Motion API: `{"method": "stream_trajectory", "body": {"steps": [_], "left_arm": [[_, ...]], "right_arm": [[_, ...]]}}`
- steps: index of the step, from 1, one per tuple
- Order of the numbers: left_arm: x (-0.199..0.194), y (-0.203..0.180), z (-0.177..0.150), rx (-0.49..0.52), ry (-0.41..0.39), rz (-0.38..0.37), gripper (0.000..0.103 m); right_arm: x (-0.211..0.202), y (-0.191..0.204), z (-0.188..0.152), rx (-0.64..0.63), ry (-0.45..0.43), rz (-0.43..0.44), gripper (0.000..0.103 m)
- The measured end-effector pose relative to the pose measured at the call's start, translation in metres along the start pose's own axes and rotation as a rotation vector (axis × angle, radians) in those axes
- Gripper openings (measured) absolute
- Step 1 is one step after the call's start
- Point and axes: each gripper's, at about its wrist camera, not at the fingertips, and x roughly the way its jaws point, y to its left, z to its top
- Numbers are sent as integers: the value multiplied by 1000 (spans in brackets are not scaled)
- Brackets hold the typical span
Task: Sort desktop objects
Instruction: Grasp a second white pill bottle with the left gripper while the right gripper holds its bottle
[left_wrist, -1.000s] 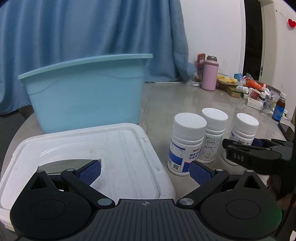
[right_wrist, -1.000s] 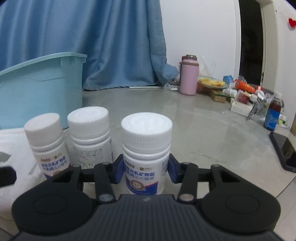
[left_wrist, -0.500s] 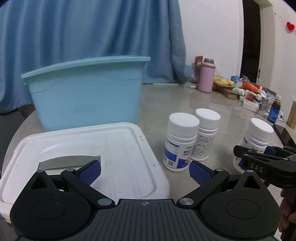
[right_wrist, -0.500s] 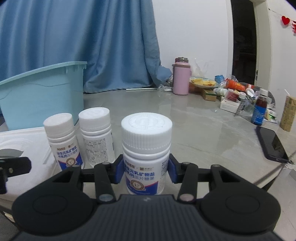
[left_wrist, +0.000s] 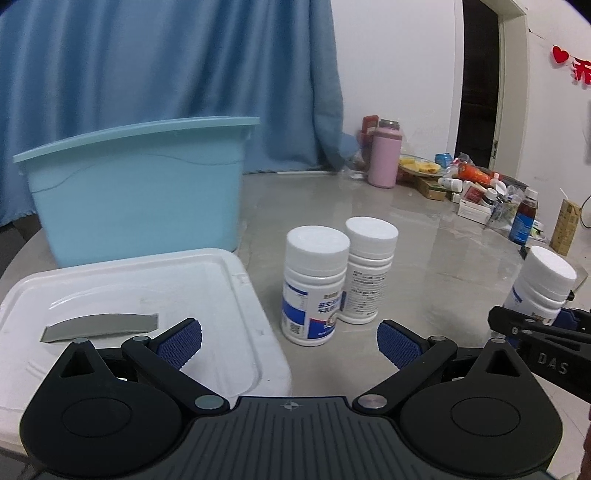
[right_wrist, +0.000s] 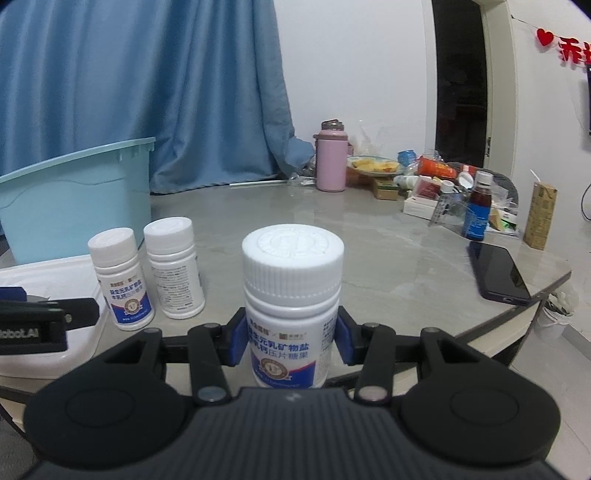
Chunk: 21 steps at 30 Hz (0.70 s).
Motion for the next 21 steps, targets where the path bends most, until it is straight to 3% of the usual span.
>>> {"method": "stream_trajectory", "body": {"steps": [21], "left_arm": [[59,-14,17,50,-32,9,101]], "right_arm": [[9,-21,-1,26,14,-61,48]]}}
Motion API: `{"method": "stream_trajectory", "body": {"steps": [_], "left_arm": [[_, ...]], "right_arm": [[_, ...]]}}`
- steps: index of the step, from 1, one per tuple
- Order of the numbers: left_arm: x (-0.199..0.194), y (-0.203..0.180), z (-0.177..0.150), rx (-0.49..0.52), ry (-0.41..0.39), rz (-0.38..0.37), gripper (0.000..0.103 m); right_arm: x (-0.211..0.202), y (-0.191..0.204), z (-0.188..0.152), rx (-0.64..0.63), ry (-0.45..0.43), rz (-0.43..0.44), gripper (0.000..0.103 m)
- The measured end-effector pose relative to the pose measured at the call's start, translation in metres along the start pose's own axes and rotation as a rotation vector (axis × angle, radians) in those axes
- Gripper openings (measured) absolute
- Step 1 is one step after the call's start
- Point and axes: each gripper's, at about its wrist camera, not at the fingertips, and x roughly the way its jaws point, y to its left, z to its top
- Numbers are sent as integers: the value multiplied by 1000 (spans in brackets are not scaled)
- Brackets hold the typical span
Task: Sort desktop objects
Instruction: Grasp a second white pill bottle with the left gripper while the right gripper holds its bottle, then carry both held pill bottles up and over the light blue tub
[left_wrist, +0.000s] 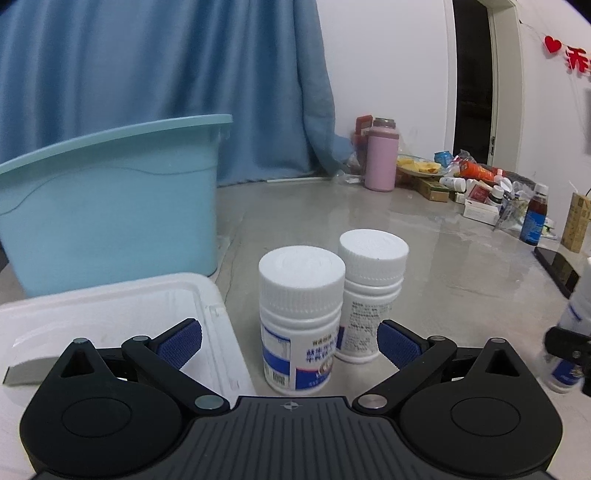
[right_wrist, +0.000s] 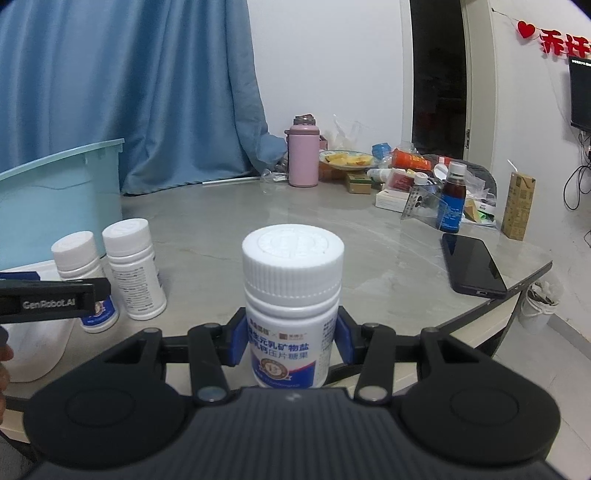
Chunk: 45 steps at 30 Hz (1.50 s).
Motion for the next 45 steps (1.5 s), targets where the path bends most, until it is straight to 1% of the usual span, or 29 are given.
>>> {"method": "stream_trajectory", "body": {"steps": [1,3,5,6,7,10,15,20,25,28,36,42,45], "left_arm": [[3,0,1,2,-6,1,101],[10,-1,2,8,-7,-4,85],[19,-3,2,22,7,-13,63],[20,-4,1,28,8,-13,48],[21,-4,1,32,9,-12,48],[17,1,0,-6,-8,-16,48],[7,3,3,-4,-8,-19,48],[-16,4,8,-21,-34,-15,48],[-46,10,6,-44,-31,-2,48],[-67,15,1,-36,-27,21,48],[-121,43,-14,-62,-21,105,48],[-156,77,-22,-98,-5,178,48],[-172,91,-21,-112,-9,216,48]], "right_arm": [[0,0,0,-2,-1,-2,48],[1,0,1,-7,-3,-4,48],[1,1,2,-11,-5,-5,48],[1,1,2,-14,-5,-5,48],[1,2,2,-17,-6,-4,48],[-1,3,4,-20,-11,2,48],[-6,9,5,-24,-16,20,48],[-17,17,5,-39,-17,57,48],[-30,25,4,-43,-15,99,48],[-39,32,3,-55,-18,127,48],[-61,60,-2,-100,-8,209,48],[-77,83,-2,-130,-4,284,48],[-84,94,-2,-140,-7,319,48]]}}
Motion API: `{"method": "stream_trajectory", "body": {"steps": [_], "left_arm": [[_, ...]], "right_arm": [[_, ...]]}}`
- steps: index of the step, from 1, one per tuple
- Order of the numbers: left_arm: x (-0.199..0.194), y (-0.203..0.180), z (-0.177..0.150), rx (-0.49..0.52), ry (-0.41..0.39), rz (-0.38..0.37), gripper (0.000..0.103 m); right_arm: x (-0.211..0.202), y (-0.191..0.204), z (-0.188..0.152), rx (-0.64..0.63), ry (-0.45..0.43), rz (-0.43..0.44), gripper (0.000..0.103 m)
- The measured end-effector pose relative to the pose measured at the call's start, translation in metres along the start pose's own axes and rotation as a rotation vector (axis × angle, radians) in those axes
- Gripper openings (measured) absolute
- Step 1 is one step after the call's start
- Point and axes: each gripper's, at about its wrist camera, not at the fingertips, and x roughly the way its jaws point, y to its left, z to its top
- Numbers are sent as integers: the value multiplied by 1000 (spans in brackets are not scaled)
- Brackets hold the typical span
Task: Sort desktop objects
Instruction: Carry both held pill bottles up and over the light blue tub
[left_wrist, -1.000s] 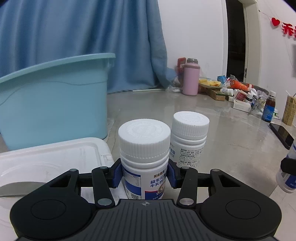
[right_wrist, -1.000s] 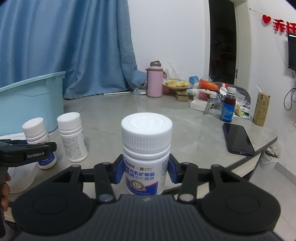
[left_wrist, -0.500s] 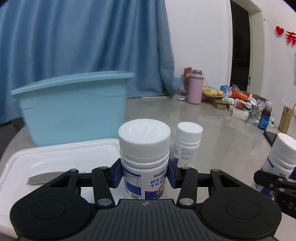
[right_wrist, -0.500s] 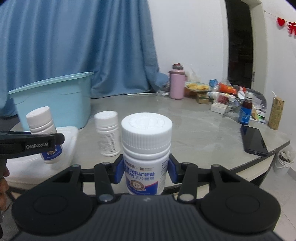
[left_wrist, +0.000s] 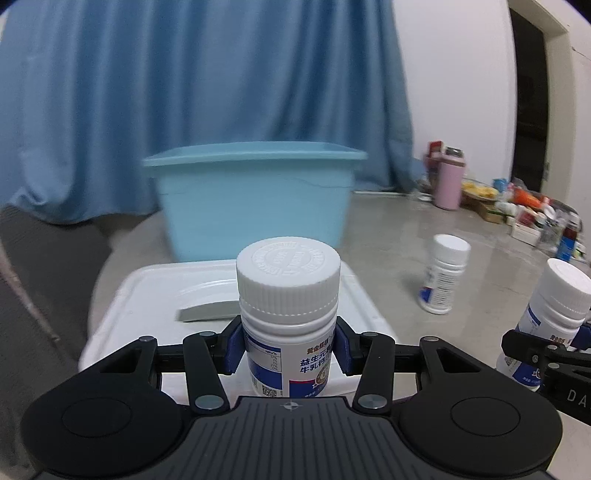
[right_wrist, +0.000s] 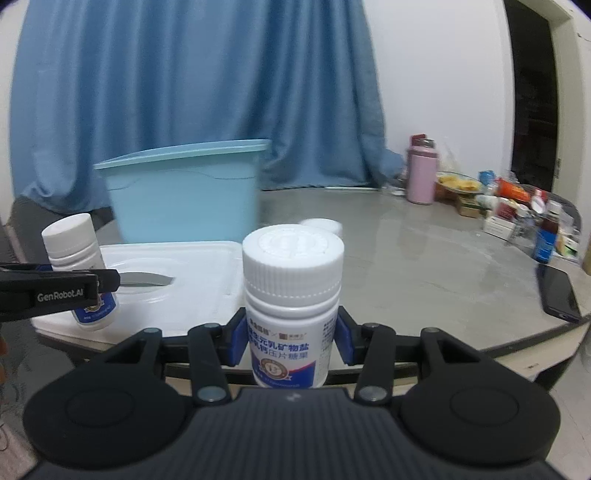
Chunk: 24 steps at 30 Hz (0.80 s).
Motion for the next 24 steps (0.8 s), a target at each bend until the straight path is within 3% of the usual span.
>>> {"method": "stream_trajectory", "body": {"steps": [11,24], "left_arm": [[-23,44,15,-27,-2,92,48],[21,65,73,-62,1,93,48]], "right_arm": [[1,37,16,-22,-20,83,48],[45,67,68,-60,-34,137,47]]}}
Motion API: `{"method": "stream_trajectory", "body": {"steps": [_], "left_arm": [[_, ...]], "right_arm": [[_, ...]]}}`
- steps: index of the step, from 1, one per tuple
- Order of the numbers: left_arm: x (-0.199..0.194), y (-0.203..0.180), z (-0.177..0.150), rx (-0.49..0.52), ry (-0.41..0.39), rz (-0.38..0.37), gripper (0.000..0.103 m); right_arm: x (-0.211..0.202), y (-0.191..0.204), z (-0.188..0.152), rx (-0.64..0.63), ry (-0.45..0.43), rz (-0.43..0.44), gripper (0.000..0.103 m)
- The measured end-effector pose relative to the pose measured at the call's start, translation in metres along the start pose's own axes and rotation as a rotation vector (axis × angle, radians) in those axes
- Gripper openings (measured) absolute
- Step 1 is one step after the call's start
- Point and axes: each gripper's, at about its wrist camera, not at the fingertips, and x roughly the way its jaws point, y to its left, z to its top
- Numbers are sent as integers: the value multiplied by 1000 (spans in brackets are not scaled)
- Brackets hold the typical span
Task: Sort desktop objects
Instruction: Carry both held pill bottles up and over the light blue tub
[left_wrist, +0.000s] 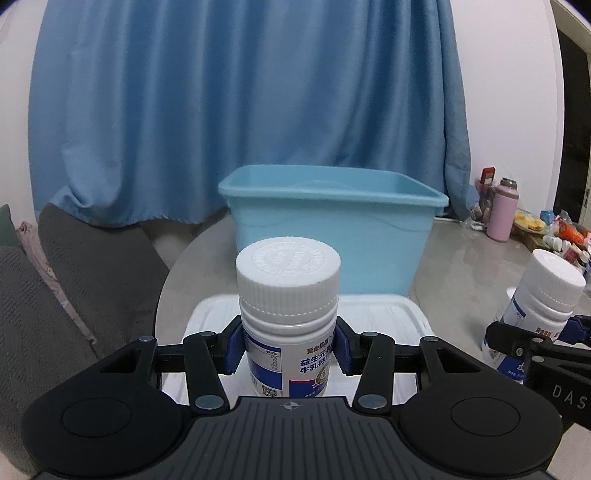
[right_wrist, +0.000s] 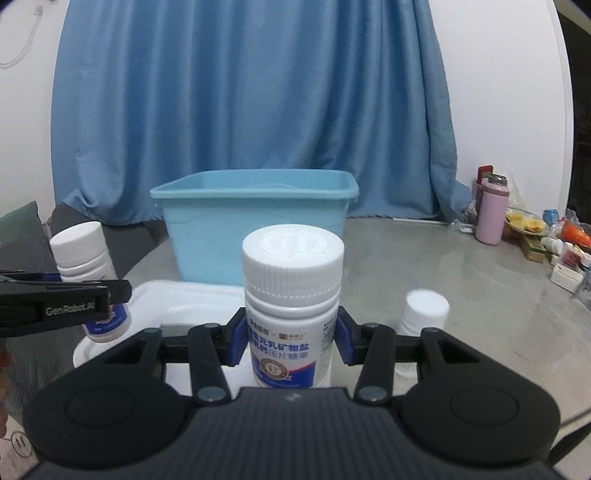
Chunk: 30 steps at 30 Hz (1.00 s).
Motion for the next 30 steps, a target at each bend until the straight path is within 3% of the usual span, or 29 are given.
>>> {"method": "stream_trajectory", "body": {"steps": [20,30], "left_arm": [[91,20,119,14,-28,-1,48],[148,18,174,14,-40,-55,48]], "right_arm": [[84,1,97,6,-73,-11,48],[128,0,134,10,-102,-51,48]]}}
